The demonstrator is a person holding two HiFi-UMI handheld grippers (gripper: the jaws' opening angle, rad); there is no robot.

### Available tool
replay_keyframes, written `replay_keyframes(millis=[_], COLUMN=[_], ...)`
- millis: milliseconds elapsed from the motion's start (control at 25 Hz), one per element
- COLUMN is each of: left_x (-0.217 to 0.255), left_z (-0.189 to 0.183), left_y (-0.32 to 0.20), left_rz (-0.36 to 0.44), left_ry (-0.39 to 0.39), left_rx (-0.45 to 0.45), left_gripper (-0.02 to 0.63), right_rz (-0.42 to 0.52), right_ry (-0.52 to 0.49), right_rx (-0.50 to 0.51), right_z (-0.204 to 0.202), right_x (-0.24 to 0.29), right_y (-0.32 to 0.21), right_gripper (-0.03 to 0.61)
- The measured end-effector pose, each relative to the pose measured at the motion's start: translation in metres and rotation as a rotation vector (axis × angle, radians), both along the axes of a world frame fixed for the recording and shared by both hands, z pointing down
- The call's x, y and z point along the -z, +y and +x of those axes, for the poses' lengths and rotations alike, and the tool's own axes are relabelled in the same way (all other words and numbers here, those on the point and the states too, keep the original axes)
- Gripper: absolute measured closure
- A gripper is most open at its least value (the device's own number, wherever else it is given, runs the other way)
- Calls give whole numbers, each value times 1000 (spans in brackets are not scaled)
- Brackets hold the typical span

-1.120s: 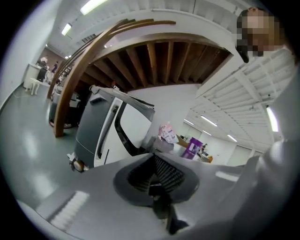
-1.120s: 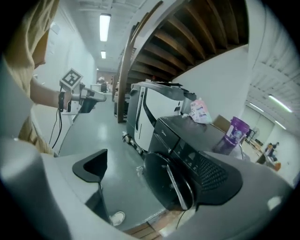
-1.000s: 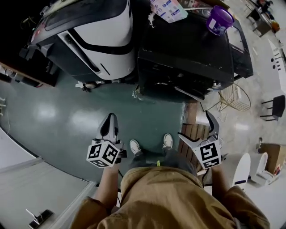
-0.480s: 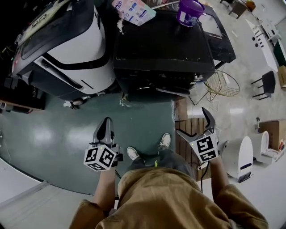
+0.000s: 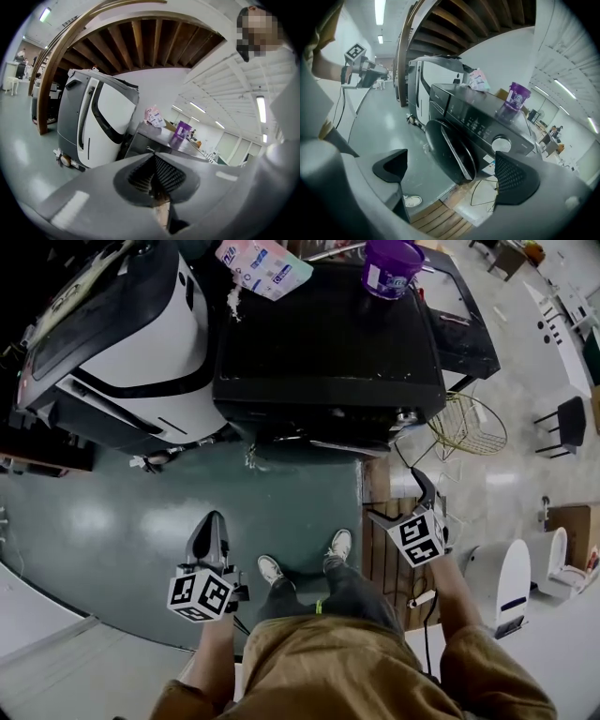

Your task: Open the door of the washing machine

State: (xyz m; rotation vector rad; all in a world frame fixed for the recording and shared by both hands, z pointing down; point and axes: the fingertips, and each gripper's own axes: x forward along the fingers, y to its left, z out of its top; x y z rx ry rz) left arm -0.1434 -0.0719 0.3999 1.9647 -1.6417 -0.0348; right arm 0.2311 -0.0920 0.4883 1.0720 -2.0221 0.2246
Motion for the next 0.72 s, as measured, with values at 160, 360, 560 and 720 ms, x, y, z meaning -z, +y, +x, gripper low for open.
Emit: replay_keyframes(millis=[160,360,560,720], left_x=[-4,-10,-23,-34], left_z=[6,22,40,52], left_y=[3,1,10,12], left_rz=[-32,-56,-99,-119], left_ry=[-33,-61,-73,-84], left_rx=[36,68,85,96], left_gripper=[554,554,554,554], right_rz=[-70,-109,-151,-187], right_ry=[-2,21,34,56], right_rx=[3,46,39,51], right_z=[16,28,42,53], right_x=[-52,-106,-147,-175], right_y=[-29,-60,-83,-100], right_gripper=[8,11,18,50])
